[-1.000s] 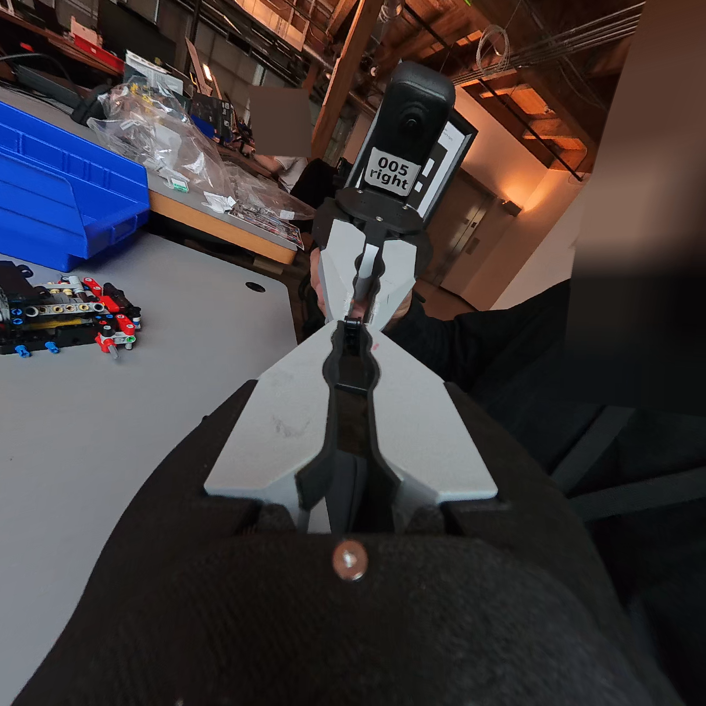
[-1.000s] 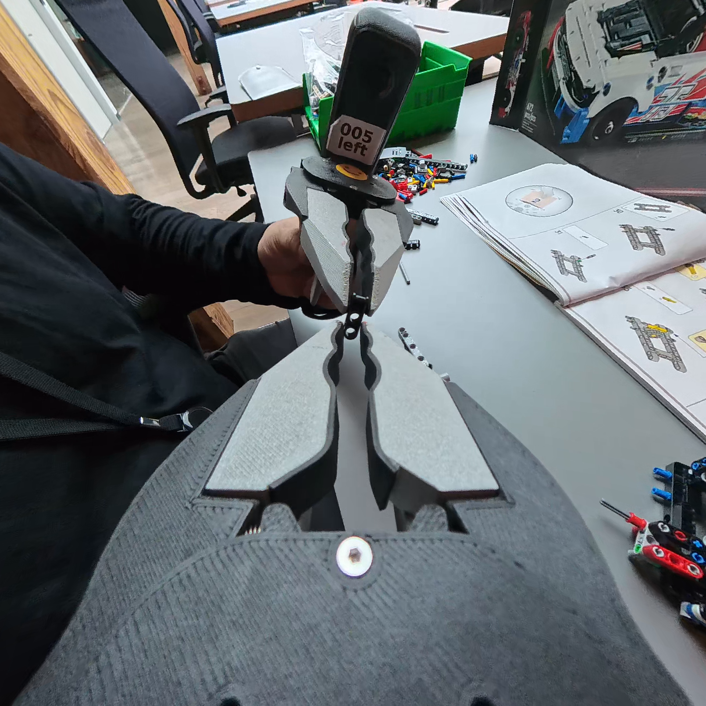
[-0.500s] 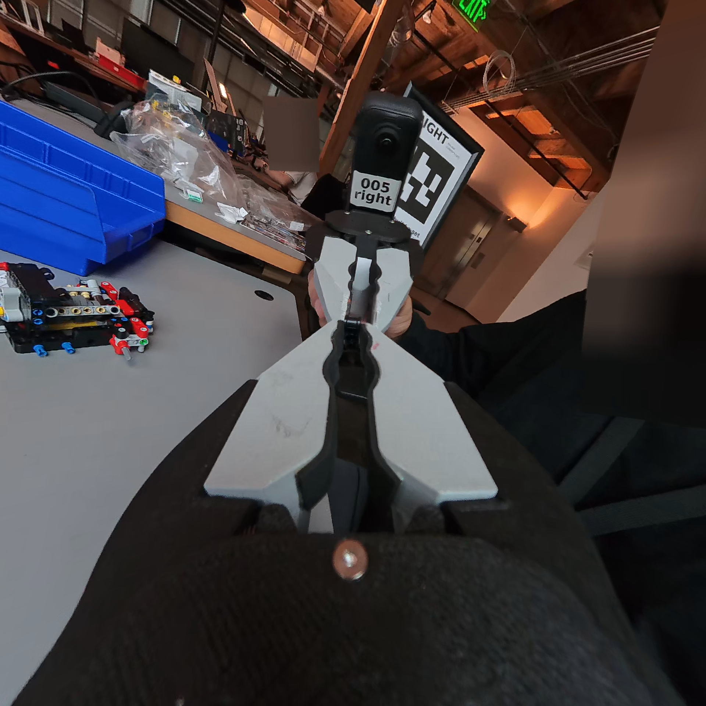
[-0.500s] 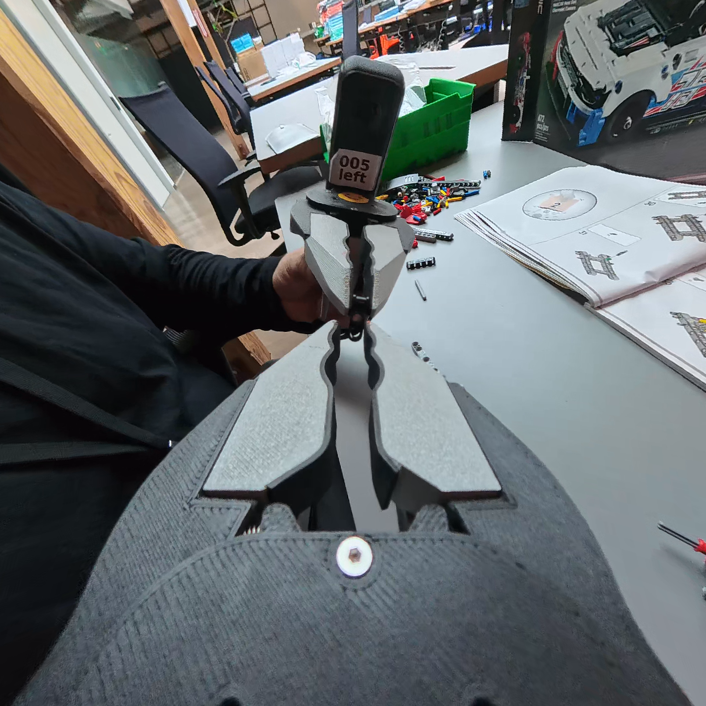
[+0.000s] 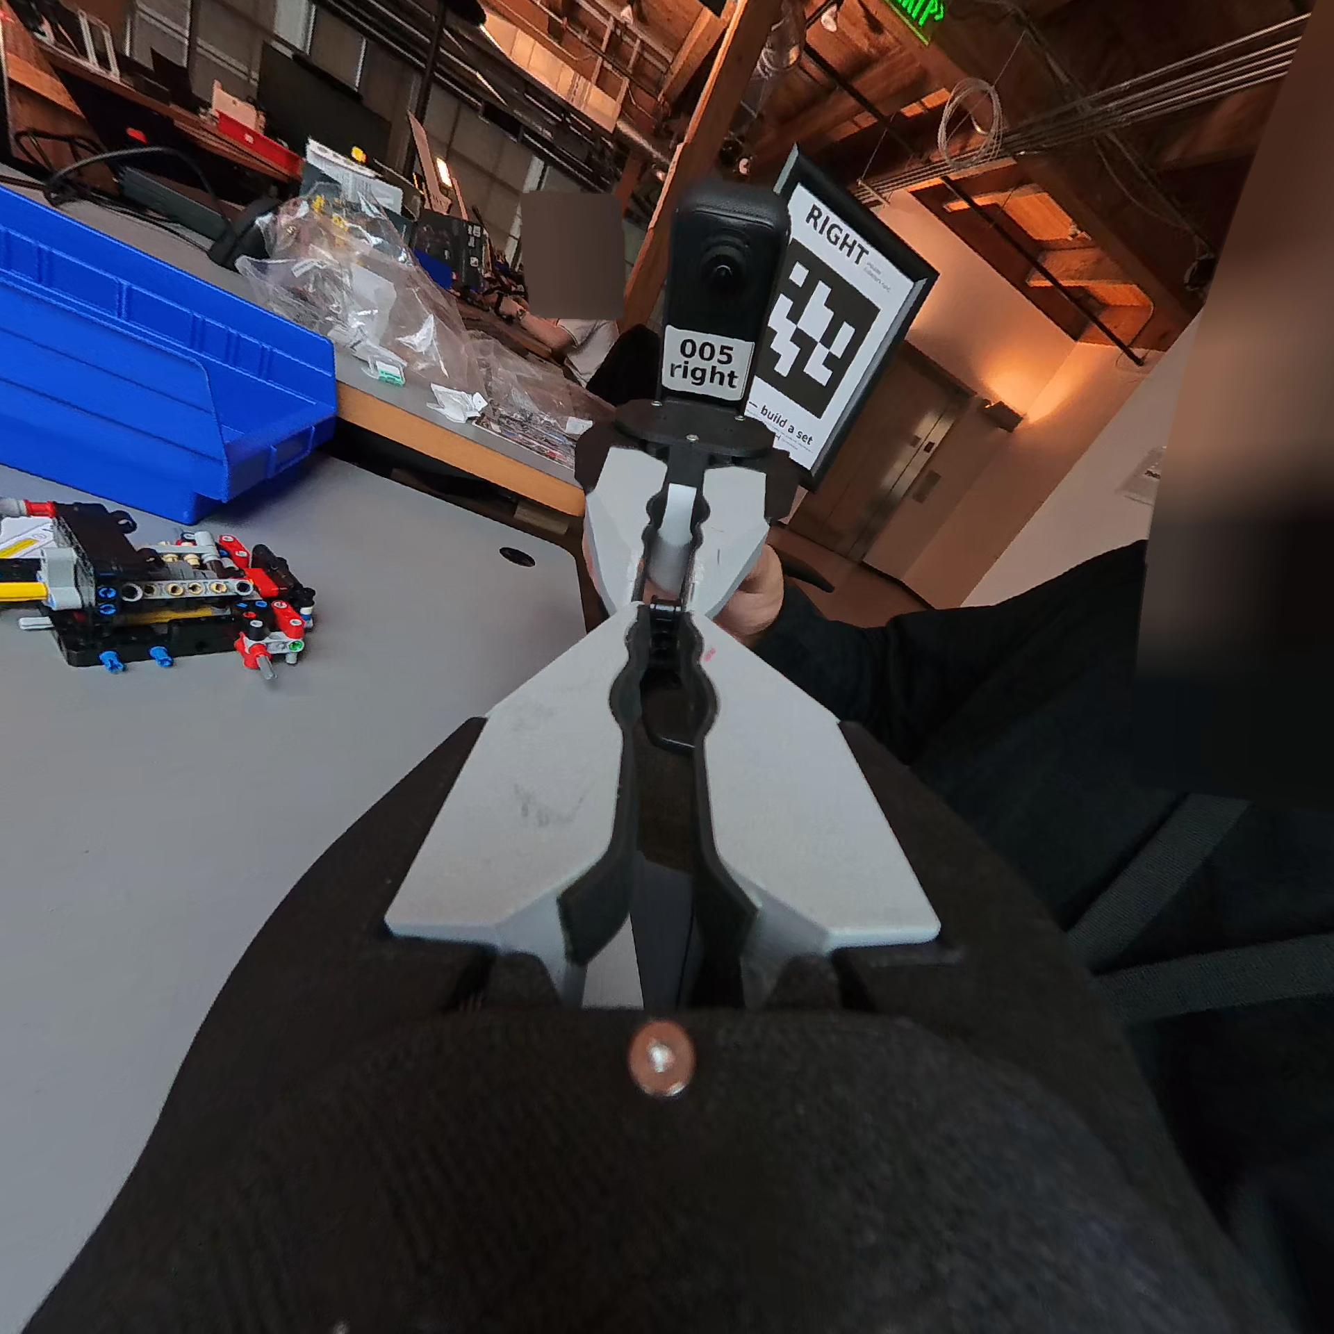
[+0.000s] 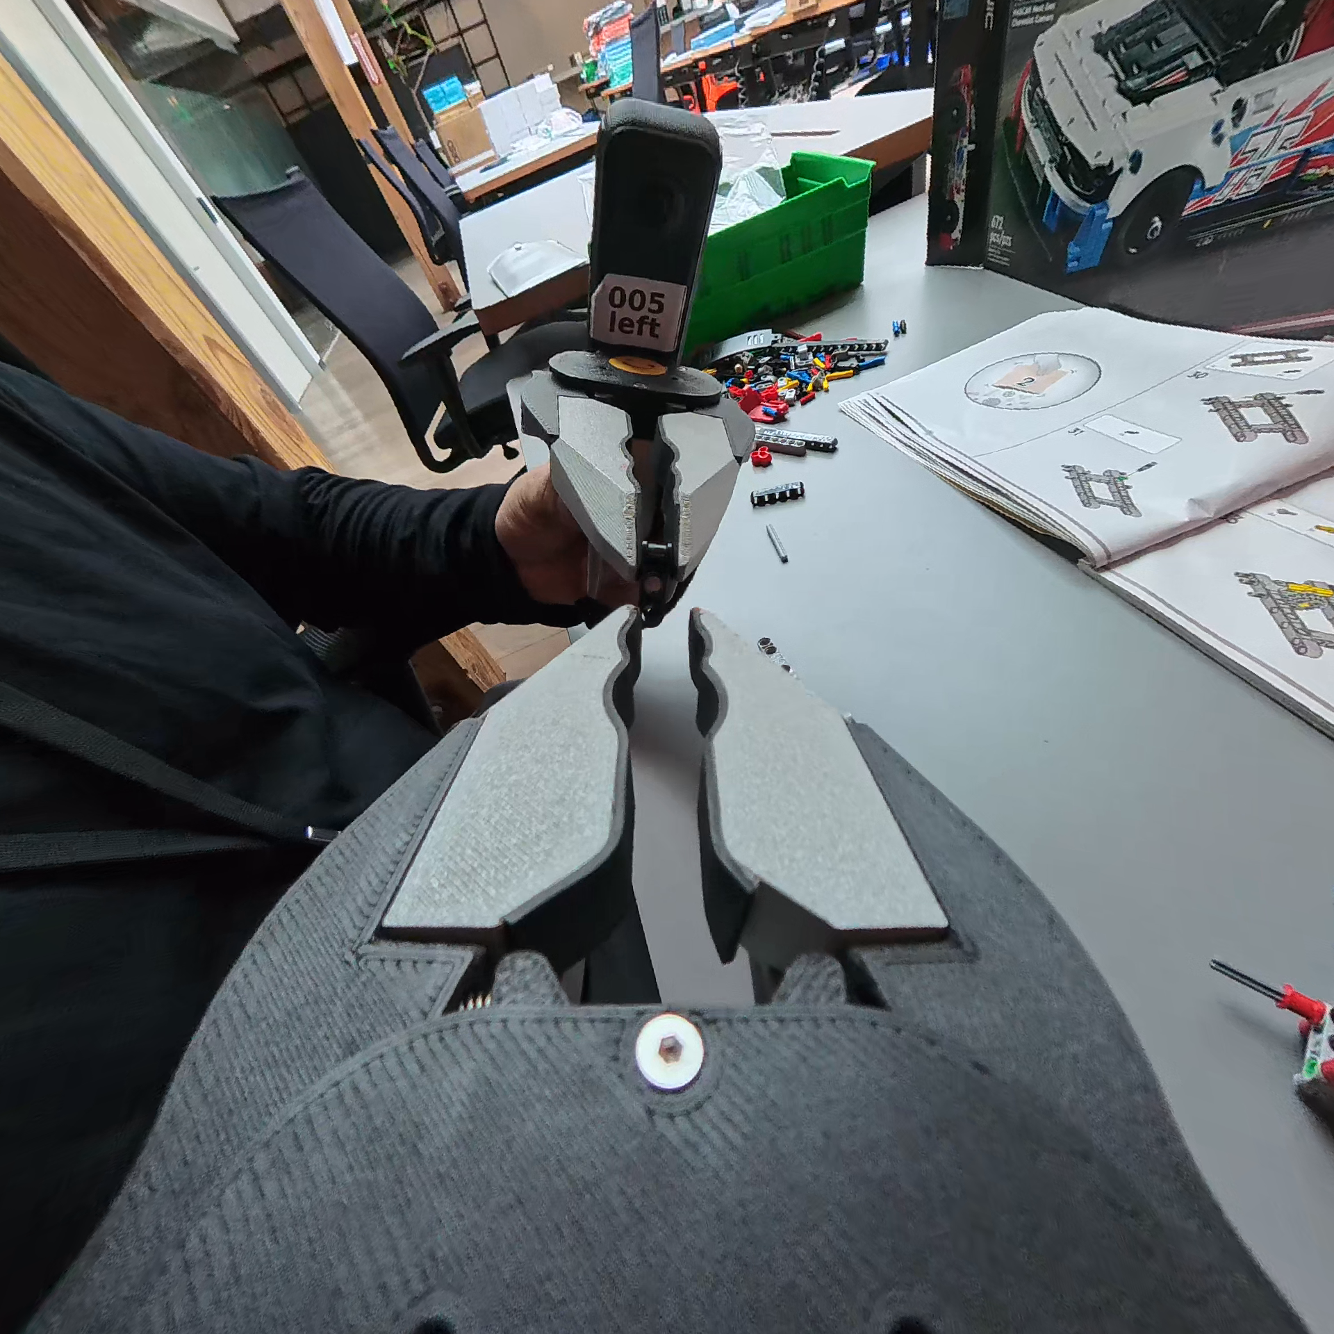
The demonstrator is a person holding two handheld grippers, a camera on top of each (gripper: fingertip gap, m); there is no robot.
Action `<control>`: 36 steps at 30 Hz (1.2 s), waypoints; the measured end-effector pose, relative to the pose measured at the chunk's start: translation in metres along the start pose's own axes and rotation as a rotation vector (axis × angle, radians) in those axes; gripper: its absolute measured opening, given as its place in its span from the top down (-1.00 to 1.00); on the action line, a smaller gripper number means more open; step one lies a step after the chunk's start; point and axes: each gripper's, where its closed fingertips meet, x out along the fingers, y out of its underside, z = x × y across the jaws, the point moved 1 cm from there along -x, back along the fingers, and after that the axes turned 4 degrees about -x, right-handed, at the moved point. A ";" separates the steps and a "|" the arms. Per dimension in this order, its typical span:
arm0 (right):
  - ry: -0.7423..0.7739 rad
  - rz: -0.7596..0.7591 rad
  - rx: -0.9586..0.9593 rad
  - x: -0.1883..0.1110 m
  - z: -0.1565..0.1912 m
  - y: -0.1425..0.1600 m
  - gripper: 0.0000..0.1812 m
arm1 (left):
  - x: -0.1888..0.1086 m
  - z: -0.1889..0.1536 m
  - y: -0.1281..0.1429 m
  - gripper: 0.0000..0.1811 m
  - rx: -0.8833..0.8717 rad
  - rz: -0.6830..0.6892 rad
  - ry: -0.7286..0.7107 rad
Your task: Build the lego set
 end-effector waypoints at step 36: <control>0.033 0.139 -0.048 0.011 -0.003 0.019 0.96 | 0.002 0.011 0.018 0.94 0.090 0.221 -0.160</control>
